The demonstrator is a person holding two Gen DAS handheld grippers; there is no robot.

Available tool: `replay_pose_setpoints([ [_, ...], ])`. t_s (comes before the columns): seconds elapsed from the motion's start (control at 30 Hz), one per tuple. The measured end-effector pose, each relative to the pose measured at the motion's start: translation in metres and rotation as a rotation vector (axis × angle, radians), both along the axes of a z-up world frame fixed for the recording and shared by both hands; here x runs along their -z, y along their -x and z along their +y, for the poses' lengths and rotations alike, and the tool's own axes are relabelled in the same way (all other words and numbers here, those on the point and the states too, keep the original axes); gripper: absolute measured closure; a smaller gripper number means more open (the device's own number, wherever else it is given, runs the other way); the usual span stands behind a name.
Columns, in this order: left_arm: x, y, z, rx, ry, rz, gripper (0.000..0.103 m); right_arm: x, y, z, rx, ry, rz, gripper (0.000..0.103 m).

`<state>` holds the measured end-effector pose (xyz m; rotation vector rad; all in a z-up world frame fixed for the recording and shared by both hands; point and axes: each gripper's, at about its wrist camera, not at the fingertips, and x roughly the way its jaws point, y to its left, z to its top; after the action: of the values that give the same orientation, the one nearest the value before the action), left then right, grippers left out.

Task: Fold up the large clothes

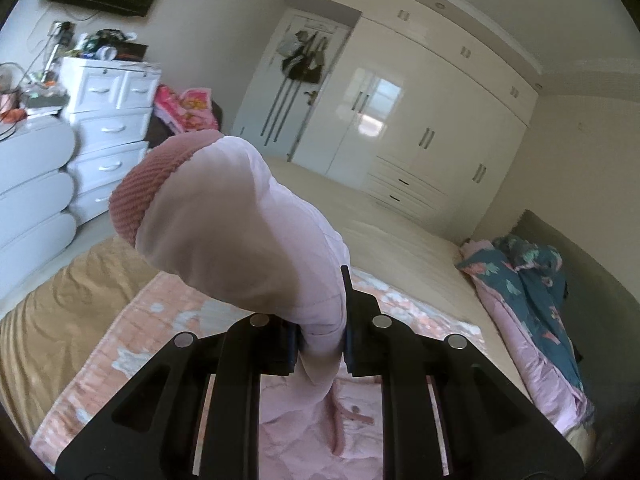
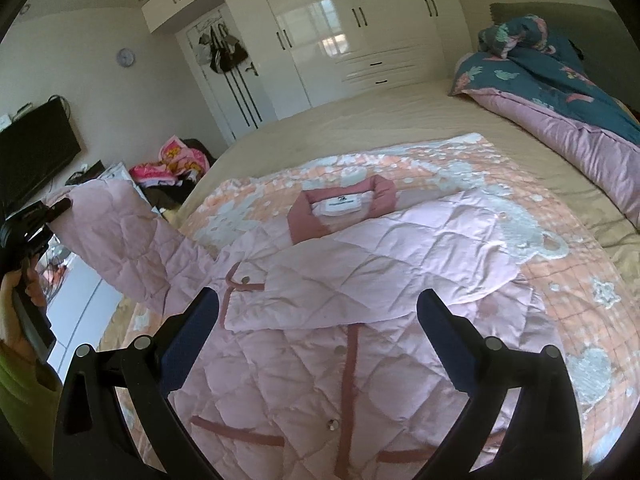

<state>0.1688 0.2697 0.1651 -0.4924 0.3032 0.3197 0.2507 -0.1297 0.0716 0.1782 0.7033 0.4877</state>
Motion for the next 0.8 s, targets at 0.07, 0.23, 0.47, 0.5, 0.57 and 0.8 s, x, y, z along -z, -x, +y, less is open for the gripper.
replay_pose_setpoints([
  [0.07,-0.002,-0.004,-0.009,0.016,-0.013,0.003,0.094,0.000,-0.001,-0.010,0.014,-0.012,0.002,0.004],
  [0.23,-0.008,-0.019,-0.036,0.060,-0.040,0.009,0.094,0.001,-0.001,-0.028,0.041,-0.040,0.009,0.004],
  [0.47,-0.005,-0.036,-0.071,0.120,-0.069,0.027,0.094,0.006,-0.006,-0.053,0.071,-0.076,0.025,0.004],
  [0.5,-0.005,-0.039,-0.078,0.133,-0.073,0.031,0.094,0.007,-0.007,-0.057,0.075,-0.082,0.027,0.004],
  [0.57,-0.003,-0.046,-0.091,0.154,-0.084,0.037,0.094,0.008,-0.008,-0.063,0.084,-0.092,0.029,0.004],
  [0.8,0.006,-0.064,-0.130,0.223,-0.107,0.060,0.094,0.014,-0.012,-0.089,0.116,-0.126,0.047,0.004],
])
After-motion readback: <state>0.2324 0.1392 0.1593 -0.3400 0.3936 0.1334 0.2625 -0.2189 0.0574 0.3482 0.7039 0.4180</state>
